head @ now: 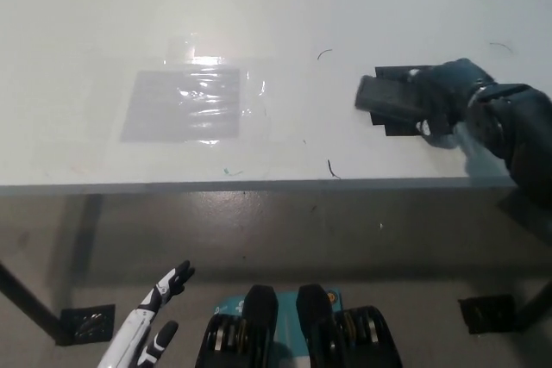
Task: A whiteboard eraser is kept on the black marked spot on the table infront of the robot and the robot uses its right hand to swipe it back and forth on the table twice to clean it
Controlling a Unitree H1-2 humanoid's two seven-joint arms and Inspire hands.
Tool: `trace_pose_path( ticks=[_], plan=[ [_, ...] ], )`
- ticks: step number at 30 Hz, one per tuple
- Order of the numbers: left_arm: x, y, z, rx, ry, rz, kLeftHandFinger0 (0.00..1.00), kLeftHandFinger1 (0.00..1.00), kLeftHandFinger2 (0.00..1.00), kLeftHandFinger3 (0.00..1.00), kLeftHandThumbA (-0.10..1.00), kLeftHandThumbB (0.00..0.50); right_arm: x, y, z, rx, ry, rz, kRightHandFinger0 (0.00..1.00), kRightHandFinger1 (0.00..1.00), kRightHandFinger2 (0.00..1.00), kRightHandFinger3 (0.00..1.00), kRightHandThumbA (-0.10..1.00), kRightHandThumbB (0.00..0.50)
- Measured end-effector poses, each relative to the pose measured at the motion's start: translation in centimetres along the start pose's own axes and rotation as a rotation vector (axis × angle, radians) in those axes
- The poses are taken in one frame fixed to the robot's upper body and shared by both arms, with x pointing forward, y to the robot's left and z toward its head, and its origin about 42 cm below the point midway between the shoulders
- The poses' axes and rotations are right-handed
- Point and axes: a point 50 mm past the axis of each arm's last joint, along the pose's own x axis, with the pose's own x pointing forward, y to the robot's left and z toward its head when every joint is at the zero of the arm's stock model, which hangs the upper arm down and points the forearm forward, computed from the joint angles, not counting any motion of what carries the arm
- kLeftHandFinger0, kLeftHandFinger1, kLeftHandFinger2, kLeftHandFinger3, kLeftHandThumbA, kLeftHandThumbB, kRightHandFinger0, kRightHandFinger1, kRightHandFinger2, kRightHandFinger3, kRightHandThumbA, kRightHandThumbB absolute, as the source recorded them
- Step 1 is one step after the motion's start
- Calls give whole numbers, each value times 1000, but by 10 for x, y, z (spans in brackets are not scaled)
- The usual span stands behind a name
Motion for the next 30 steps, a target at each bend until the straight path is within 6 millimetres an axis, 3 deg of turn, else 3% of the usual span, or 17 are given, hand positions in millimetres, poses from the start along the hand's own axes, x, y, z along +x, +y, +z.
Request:
trace_pose_path(
  ticks=[5, 7, 10, 12, 13, 14, 15, 17, 18, 19, 24, 25, 26, 27, 28, 29, 30],
  plan=[
    [-1, -1, 0, 0, 2, -1, 1000, 1000, 1000, 1000, 1000, 462, -8, 1, -16, 52, 93, 55, 1000, 1000, 1000, 1000, 893, 500],
    [-1, 0, 0, 1, 3, -1, 1000, 1000, 1000, 1000, 1000, 455, -15, -7, -21, 109, 98, 34, 1000, 1000, 1000, 1000, 853, 470],
    [-1, 0, 0, 1, 2, 0, 1000, 1000, 1000, 1000, 1000, 465, -28, -29, -32, 224, 78, -31, 1000, 1000, 1000, 1000, 721, 478],
    [0, 0, 0, 1, 1, -1, 1000, 1000, 1000, 1000, 1000, 465, -39, -47, -37, 311, 56, -91, 1000, 1000, 1000, 1000, 721, 448],
    [0, 0, 0, 1, 1, -1, 1000, 1000, 1000, 1000, 1000, 465, -44, -56, -38, 356, 41, -122, 1000, 1000, 1000, 1000, 806, 487],
    [0, 0, 0, 1, 1, -1, 1000, 1000, 1000, 1000, 1000, 469, -50, -66, -39, 403, 26, -152, 1000, 1000, 1000, 1000, 1000, 497],
    [0, -1, 0, 0, 1, -1, 1000, 1000, 1000, 1000, 1000, 464, -56, -76, -40, 451, 5, -184, 1000, 1000, 1000, 1000, 842, 500],
    [0, -1, 0, 0, 1, -1, 1000, 1000, 1000, 1000, 1000, 465, -66, -90, -41, 516, -28, -232, 1000, 1000, 1000, 1000, 827, 500],
    [0, -1, 0, 0, 1, -1, 1000, 1000, 1000, 1000, 1000, 466, -71, -97, -42, 550, -48, -256, 1000, 1000, 1000, 1000, 987, 500],
    [0, -1, 0, 0, 2, -1, 1000, 1000, 1000, 1000, 1000, 471, -73, -100, -43, 573, -59, -271, 1000, 1000, 1000, 1000, 1000, 500],
    [0, -1, 0, 0, 2, -1, 1000, 1000, 1000, 1000, 1000, 469, -94, -113, -40, 725, -162, -372, 1000, 1000, 1000, 1000, 1000, 417],
    [0, -1, 0, -1, 2, -1, 1000, 1000, 1000, 1000, 1000, 467, -97, -113, -39, 738, -173, -383, 1000, 1000, 1000, 1000, 1000, 449],
    [0, -1, 0, 0, 2, -1, 1000, 1000, 1000, 1000, 1000, 460, -103, -110, -38, 767, -199, -408, 1000, 1000, 1000, 1000, 994, 362],
    [0, -1, 0, 0, 2, -1, 1000, 1000, 1000, 1000, 1000, 458, -108, -107, -37, 785, -217, -427, 1000, 1000, 1000, 1000, 885, 384],
    [1, -1, 0, 0, 2, -1, 1000, 1000, 1000, 1000, 1000, 461, -112, -101, -35, 804, -234, -441, 1000, 1000, 1000, 1000, 850, 361],
    [1, -1, 0, 0, 2, -1, 1000, 1000, 1000, 1000, 1000, 461, -115, -97, -34, 811, -242, -447, 1000, 1000, 1000, 1000, 963, 358],
    [1, -1, -1, 0, 2, -1, 1000, 1000, 1000, 1000, 1000, 455, -120, -86, -31, 820, -254, -453, 1000, 1000, 1000, 1000, 913, 332]
  ],
)
